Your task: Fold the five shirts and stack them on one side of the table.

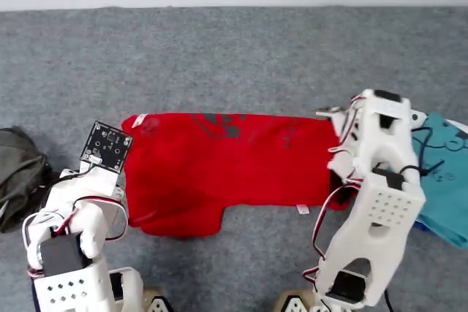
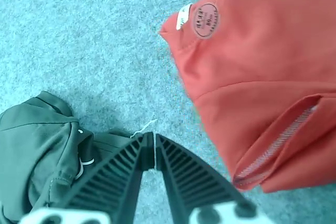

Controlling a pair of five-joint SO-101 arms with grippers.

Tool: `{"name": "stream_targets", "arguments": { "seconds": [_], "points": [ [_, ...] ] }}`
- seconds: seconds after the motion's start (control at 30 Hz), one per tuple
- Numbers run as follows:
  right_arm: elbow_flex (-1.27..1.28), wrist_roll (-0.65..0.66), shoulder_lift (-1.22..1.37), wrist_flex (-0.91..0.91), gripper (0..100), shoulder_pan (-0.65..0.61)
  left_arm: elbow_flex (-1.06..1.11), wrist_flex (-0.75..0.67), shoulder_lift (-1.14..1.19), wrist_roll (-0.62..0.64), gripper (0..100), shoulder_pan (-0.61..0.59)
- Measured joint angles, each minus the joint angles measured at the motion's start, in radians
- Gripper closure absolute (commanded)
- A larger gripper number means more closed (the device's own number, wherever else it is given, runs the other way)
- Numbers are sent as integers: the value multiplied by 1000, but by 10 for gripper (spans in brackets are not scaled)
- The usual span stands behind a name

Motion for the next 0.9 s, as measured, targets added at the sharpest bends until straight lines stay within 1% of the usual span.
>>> {"name": "stream_targets", "arguments": {
  "seconds": [0.1,0.23,0.4,0.5,0.6,0.77,0.83,0.9],
  "points": [
    [-77,2,-5,11,986,12,0,0,0,0,987,0],
    [-84,2,-75,11,987,-2,0,0,0,0,987,0],
    [8,2,-238,11,988,-83,-54,11,0,0,987,0],
    [86,-32,-338,11,988,-147,-114,63,0,0,987,-20],
    [140,-55,-414,11,983,-224,-160,101,0,0,987,-117],
    [166,-68,-470,11,980,-393,-176,104,0,0,986,-373],
    [166,-75,-470,11,938,-474,-176,104,0,0,986,-457],
    [166,-106,-470,11,850,-563,-176,106,0,0,985,-516]
  ]
}}
